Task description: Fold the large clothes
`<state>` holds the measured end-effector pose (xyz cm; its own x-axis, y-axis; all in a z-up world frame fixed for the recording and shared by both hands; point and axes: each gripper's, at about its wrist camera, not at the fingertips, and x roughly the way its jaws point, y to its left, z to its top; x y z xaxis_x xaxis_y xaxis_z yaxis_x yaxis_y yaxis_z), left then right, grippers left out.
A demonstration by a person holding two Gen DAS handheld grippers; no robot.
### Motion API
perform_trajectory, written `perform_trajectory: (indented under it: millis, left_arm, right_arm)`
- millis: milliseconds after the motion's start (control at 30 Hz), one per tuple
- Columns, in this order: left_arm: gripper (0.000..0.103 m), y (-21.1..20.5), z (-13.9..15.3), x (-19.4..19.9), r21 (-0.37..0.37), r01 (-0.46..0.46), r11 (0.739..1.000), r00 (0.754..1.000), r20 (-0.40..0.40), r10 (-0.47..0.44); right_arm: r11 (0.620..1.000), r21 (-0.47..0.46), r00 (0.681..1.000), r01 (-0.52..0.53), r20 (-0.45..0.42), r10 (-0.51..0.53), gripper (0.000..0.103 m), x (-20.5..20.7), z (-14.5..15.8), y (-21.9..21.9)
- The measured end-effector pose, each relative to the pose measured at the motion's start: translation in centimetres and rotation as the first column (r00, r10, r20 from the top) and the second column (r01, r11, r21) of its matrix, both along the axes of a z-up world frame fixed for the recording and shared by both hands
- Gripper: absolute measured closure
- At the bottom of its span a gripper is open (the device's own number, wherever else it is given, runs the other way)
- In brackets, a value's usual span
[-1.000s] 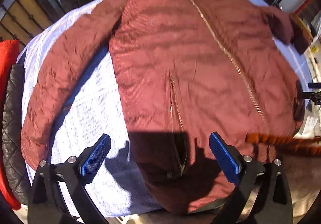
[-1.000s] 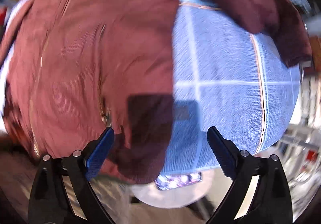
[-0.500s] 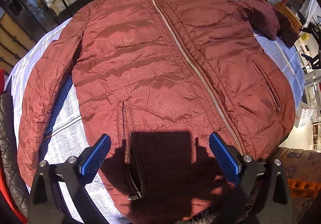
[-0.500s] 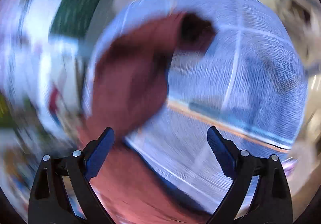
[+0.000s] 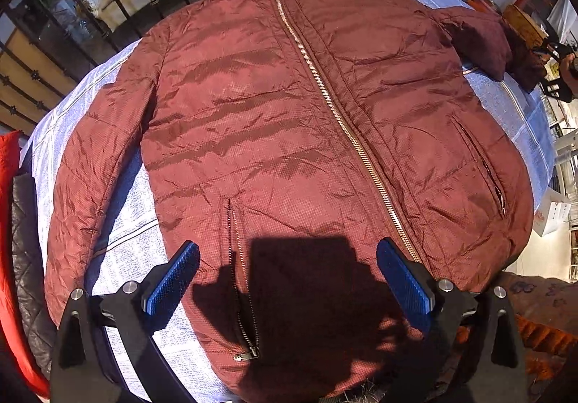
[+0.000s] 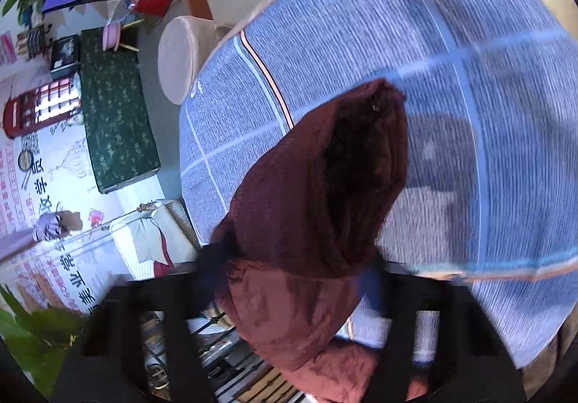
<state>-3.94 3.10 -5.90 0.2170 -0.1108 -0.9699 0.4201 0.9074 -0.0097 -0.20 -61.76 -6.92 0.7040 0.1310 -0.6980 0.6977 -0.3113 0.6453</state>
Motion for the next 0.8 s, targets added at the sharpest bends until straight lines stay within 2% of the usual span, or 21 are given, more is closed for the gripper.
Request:
perform_trajectory:
  millis: [33, 67, 133, 167, 233, 267, 333, 433, 500, 567, 600, 700, 733, 800]
  left_arm:
    - [0.007, -0.1, 0.0, -0.1, 0.002, 0.005, 1.0, 1.0, 0.002, -0.005]
    - [0.007, -0.1, 0.0, -0.2, 0.003, 0.006, 1.0, 1.0, 0.005, -0.006]
    - [0.007, 0.2, 0.0, -0.3, -0.007, -0.01, 1.0, 1.0, 0.011, 0.01]
    - [0.007, 0.4, 0.1, -0.2, -0.019, -0.024, 1.0, 1.0, 0.011, 0.024]
    - [0.007, 0.7, 0.1, -0.1, -0.04, -0.045, 0.998, 0.999, 0.008, 0.045]
    - [0.007, 0.7, 0.1, -0.1, -0.045, -0.047, 0.998, 0.999, 0.008, 0.048]
    - [0.007, 0.8, 0.0, 0.0, -0.051, -0.044, 0.998, 0.999, 0.011, 0.044]
    - [0.007, 1.0, -0.3, 0.1, -0.072, -0.046, 0.996, 0.999, 0.008, 0.046]
    - [0.007, 1.1, -0.3, 0.1, -0.078, -0.043, 0.996, 0.999, 0.011, 0.044]
    - [0.007, 1.3, -0.2, 0.0, -0.083, -0.038, 0.996, 0.999, 0.02, 0.04]
    - [0.007, 1.5, -0.1, 0.0, -0.086, -0.04, 0.996, 0.999, 0.025, 0.042]
    - [0.007, 2.4, -0.1, 0.0, -0.086, -0.058, 0.995, 0.998, 0.03, 0.061]
    - [0.007, 2.7, -0.1, 0.0, -0.087, -0.064, 0.994, 0.997, 0.031, 0.066]
    - [0.007, 3.5, 0.0, 0.0, -0.085, -0.083, 0.993, 0.996, 0.037, 0.086]
  right_arm:
    - [1.0, -0.023, 1.0, -0.019, -0.002, 0.018, 0.066, 0.1, 0.4, 0.0]
    - [0.998, -0.058, 0.999, -0.04, -0.008, 0.04, 0.075, 0.3, 1.1, -0.2]
    - [0.98, -0.164, 0.994, -0.112, -0.026, 0.109, 0.08, -0.1, 4.0, -1.4]
    - [0.962, -0.229, 0.989, -0.149, -0.045, 0.142, 0.082, -0.2, 5.9, -2.3]
    - [0.899, -0.392, 0.98, -0.196, -0.06, 0.188, 0.084, -0.7, 11.1, -3.7]
    - [0.882, -0.425, 0.978, -0.204, -0.059, 0.198, 0.09, -0.9, 13.1, -4.1]
    - [0.868, -0.442, 0.973, -0.227, -0.059, 0.225, 0.093, -1.5, 15.2, -5.1]
    - [0.824, -0.479, 0.953, -0.302, -0.144, 0.266, 0.093, -0.4, 16.4, -4.5]
    - [0.819, -0.492, 0.955, -0.295, -0.135, 0.263, 0.093, -1.1, 17.2, -2.9]
    - [0.772, -0.545, 0.943, -0.328, -0.145, 0.299, 0.093, 0.9, 18.7, -1.5]
    - [0.722, -0.585, 0.926, -0.369, -0.168, 0.338, 0.093, 2.3, 19.5, -0.3]
    - [0.502, -0.713, 0.842, -0.489, -0.236, 0.485, 0.093, 8.3, 23.9, 5.5]
    - [0.412, -0.752, 0.8, -0.515, -0.249, 0.546, 0.093, 10.7, 25.6, 8.4]
    - [0.264, -0.796, 0.711, -0.545, -0.273, 0.648, 0.093, 14.6, 28.1, 14.3]
